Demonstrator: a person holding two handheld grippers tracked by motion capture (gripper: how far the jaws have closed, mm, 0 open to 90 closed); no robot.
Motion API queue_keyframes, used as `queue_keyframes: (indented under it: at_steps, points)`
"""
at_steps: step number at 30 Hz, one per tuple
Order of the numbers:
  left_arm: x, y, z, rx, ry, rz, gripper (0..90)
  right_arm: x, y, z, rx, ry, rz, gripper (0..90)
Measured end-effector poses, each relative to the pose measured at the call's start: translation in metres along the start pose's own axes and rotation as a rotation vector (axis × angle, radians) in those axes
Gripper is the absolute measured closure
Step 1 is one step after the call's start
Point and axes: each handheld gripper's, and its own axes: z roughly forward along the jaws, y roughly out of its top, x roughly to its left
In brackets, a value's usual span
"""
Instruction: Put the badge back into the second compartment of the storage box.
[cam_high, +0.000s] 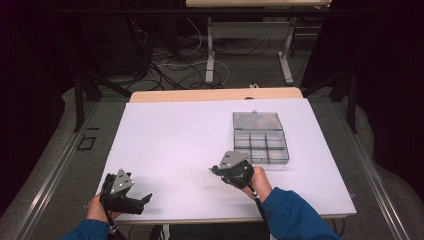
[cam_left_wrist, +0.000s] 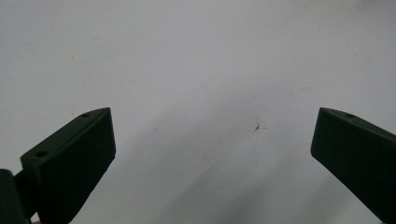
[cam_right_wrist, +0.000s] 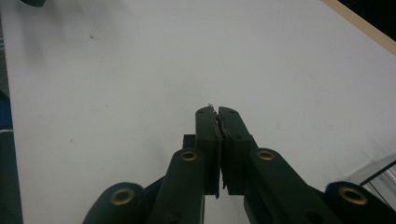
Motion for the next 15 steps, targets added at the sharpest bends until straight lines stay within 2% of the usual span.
queue_keyframes:
  at_steps: [2, 9, 15]
  points:
    - [0.000, 0.000, 0.000, 0.002, -0.001, 0.000, 0.2, -0.001, 0.000, -0.003, -0.011, -0.014, 0.001, 87.7]
    - [0.000, 0.000, 0.000, 0.003, -0.001, 0.001, 0.1, -0.003, -0.005, -0.014, -0.014, -0.016, 0.006, 87.6]
    - [0.000, 0.000, 0.000, 0.002, -0.001, 0.002, 0.1, -0.005, -0.011, -0.022, 0.000, -0.029, 0.026, 87.6]
